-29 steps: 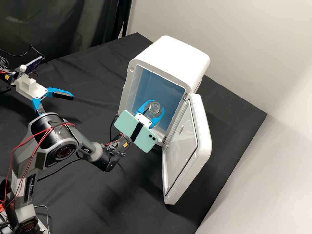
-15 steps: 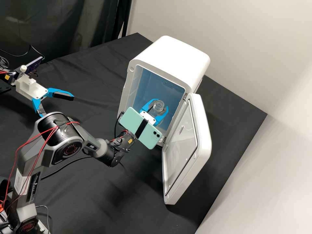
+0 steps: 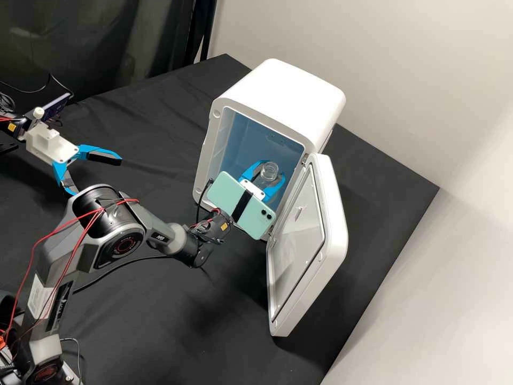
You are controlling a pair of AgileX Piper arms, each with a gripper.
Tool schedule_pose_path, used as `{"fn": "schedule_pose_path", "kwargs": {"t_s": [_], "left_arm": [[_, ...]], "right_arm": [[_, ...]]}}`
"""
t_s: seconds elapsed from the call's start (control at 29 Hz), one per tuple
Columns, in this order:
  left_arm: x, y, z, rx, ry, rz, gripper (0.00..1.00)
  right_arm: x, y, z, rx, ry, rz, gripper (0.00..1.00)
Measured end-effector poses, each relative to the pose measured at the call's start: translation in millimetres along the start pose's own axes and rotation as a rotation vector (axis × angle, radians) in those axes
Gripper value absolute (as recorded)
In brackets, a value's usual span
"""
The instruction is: Place the flask in the incubator
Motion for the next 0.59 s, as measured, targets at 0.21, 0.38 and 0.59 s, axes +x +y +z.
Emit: {"fn": "schedule_pose_path", "kwargs": {"t_s": [0.21,0.38,0.59], "left_arm": [[0.4,0.4,-0.1,0.001,0.0,0.002,1.0],[1.9,2.1,-0.3,0.003,-0.002,0.008,1.0],[3.1,3.4,-0.6,0.006,-0.003,0.014,1.0]], "right_arm": [[15.2,-2.3,1.9,0.0,-0.017,-0.01,0.0],[26.0,-2.1,5.3,-0.006,-0.048,-0.026,0.0],[30.7,-8.5,0.9,0.008,-0.045,-0.031,0.0]]}}
